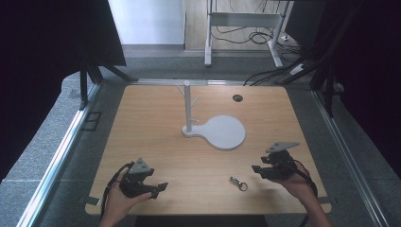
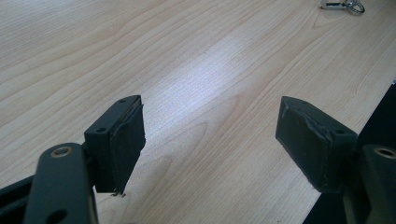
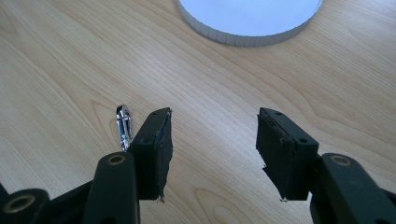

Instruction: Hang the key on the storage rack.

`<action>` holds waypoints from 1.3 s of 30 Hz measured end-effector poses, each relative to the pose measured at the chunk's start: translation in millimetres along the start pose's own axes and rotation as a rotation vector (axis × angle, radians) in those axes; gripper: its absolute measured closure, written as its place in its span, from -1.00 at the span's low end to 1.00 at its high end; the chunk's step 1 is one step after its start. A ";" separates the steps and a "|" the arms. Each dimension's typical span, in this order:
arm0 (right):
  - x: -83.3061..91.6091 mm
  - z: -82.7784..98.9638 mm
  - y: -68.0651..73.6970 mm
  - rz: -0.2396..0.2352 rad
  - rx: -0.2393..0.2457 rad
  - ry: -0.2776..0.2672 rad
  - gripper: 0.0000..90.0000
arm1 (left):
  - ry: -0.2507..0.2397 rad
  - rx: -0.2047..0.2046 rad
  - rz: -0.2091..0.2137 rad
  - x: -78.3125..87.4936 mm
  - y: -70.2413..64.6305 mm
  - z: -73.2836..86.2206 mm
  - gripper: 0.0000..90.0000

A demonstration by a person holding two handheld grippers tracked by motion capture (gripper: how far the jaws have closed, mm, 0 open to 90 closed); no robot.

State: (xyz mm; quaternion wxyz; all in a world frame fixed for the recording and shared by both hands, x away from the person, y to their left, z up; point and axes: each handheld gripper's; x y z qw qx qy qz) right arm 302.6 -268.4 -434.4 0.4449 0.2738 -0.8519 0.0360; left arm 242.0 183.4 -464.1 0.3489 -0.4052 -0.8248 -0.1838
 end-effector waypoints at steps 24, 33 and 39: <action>-23.8 -4.1 33.1 -0.033 0.109 0.178 0.15 | -0.003 -0.005 0.014 0.5 0.0 0.1 -0.45; -36.7 -1.8 40.0 -0.042 0.129 0.230 0.15 | -0.001 -0.006 0.013 1.3 0.5 0.3 -0.45; -47.1 -0.6 44.2 -0.059 0.130 0.252 0.15 | 0.000 -0.004 0.012 1.6 0.3 0.3 -0.45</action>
Point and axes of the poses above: each handheld gripper's, and its own axes: x roughly backward along the jaws, z roughly out of its underside, y roughly to its left, and after that the axes turned 14 degrees about -x, right-handed
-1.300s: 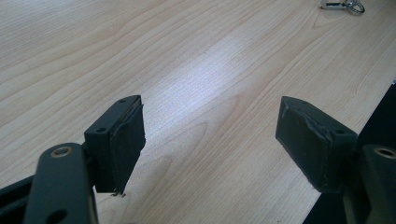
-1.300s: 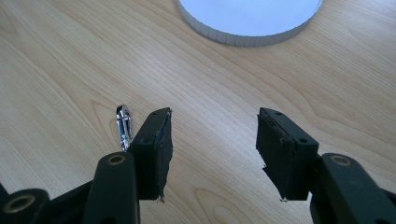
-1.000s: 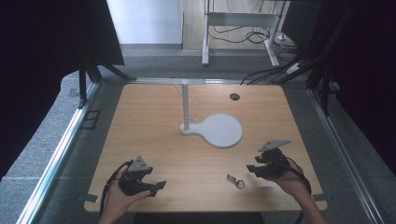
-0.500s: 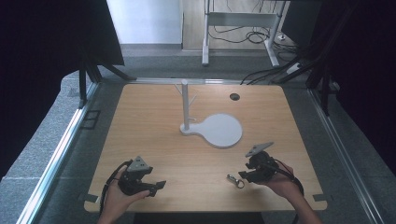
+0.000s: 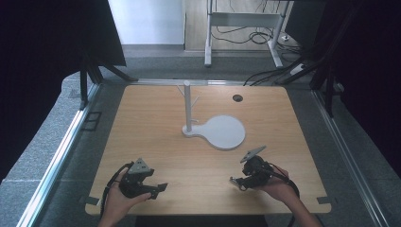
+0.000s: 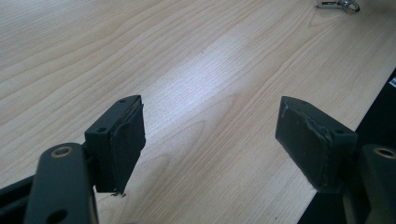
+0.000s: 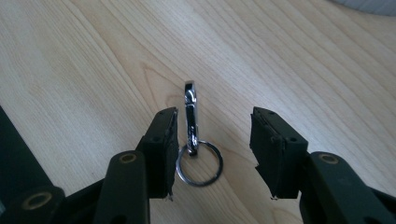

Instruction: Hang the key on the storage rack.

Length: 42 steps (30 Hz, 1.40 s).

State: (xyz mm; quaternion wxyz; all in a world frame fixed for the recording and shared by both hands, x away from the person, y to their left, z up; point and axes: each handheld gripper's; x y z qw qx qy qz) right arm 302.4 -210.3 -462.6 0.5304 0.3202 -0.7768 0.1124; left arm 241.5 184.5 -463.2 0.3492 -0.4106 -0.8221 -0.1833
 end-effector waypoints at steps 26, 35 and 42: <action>-17.2 -4.6 9.3 -0.004 0.029 0.085 0.33 | 0.000 -0.003 0.004 0.0 -0.9 -0.2 -0.45; -22.7 -6.3 12.7 0.012 0.053 0.133 0.51 | -0.003 0.000 0.004 1.0 0.2 0.3 -0.45; -24.5 -7.3 16.6 0.046 0.074 0.156 0.71 | -0.004 -0.002 0.002 1.7 0.5 0.4 -0.45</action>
Point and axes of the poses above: each handheld gripper's, and its own axes: x roughly backward along the jaws, z roughly out of its underside, y roughly to its left, and after that the axes turned 14 degrees about -x, right-handed
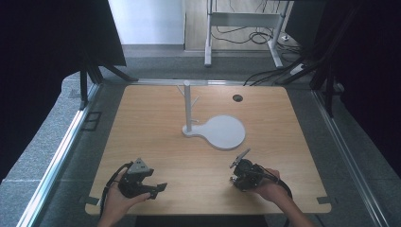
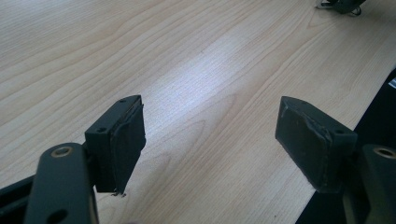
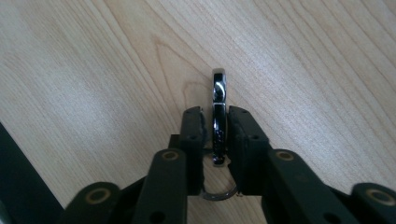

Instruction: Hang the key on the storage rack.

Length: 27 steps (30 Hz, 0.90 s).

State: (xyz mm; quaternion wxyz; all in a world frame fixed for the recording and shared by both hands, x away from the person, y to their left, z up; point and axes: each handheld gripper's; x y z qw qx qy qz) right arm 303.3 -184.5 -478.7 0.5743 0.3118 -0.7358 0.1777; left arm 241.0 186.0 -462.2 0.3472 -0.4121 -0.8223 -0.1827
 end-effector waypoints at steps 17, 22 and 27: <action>-0.1 -2.1 3.6 0.000 0.023 0.028 0.86 | 0.003 0.000 -0.002 0.0 0.7 0.0 -0.45; -0.1 -1.4 1.4 -0.016 0.018 0.022 0.86 | 0.001 -0.002 -0.004 1.2 -0.3 -0.7 -0.45; 1.9 -0.3 -1.4 -0.025 0.014 0.015 0.87 | 0.001 0.003 -0.005 1.0 -0.1 -0.6 -0.45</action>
Point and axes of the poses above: each handheld gripper's, and its own axes: x roughly backward along the jaws, z roughly out of its underside, y roughly to its left, and after that the axes turned 14 degrees about -x, right-handed
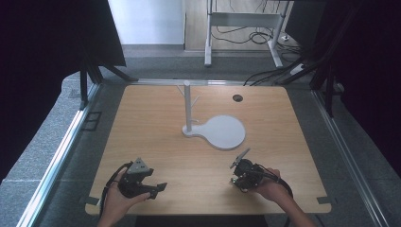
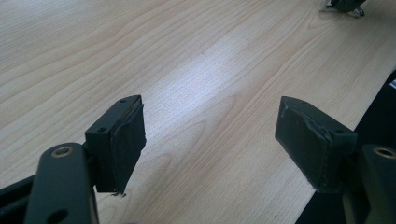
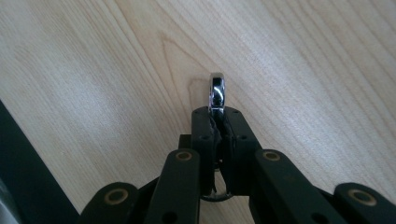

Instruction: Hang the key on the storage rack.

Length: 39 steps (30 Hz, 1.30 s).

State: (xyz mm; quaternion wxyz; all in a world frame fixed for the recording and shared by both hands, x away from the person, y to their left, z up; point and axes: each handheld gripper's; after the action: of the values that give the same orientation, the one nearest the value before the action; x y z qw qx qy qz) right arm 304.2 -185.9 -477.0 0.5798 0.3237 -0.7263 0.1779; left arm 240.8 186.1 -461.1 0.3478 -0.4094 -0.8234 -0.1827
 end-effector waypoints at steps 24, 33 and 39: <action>36.6 -15.6 -12.2 -0.012 -0.027 -0.165 0.87 | 0.004 -0.003 0.000 -0.9 0.0 -0.1 -0.45; 42.4 -27.3 -17.2 -0.033 -0.034 -0.219 0.87 | 0.010 -0.005 0.004 -2.7 -0.6 -0.1 -0.45; 43.2 -35.4 -20.2 -0.031 -0.044 -0.241 0.87 | 0.011 -0.005 0.005 -2.9 -0.7 -0.1 -0.45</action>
State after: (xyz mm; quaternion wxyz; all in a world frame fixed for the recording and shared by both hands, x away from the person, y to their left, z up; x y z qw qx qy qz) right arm 338.5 -189.5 -428.6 0.4982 0.3410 -0.7892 0.1126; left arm 241.5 184.0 -463.1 0.3516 -0.4115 -0.8200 -0.1860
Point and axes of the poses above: each handheld gripper's, and its own axes: x roughly backward along the jaws, z roughly out of its underside, y roughly to its left, and after that the axes turned 14 degrees about -x, right-handed
